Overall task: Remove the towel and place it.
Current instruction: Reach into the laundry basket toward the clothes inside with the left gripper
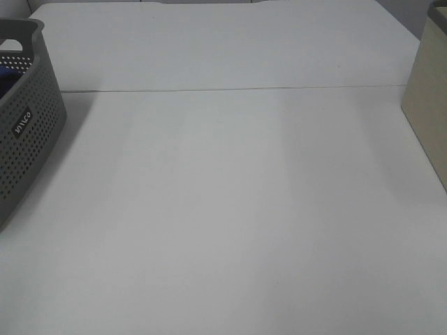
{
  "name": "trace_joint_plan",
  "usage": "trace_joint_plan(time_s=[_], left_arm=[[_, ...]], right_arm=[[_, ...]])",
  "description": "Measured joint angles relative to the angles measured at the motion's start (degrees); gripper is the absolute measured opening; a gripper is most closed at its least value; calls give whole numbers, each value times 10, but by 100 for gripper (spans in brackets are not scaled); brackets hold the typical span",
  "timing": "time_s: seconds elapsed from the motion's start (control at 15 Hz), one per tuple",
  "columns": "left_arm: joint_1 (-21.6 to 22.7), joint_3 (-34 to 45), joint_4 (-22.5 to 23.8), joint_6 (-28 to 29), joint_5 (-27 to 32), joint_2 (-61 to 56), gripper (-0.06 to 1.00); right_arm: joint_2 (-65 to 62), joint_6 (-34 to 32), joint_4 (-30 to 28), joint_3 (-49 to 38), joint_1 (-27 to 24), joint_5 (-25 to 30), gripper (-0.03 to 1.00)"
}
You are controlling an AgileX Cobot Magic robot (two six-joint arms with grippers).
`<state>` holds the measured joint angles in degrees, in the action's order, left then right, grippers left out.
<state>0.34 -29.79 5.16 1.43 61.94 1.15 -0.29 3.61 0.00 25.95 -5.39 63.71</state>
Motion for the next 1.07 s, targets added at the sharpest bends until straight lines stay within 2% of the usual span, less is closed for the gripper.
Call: trace_joint_plan(time_s=[1.07], left_arm=[[0, 0, 0, 0, 0, -8, 98]], right_arm=[[0, 0, 0, 0, 0, 0, 67]])
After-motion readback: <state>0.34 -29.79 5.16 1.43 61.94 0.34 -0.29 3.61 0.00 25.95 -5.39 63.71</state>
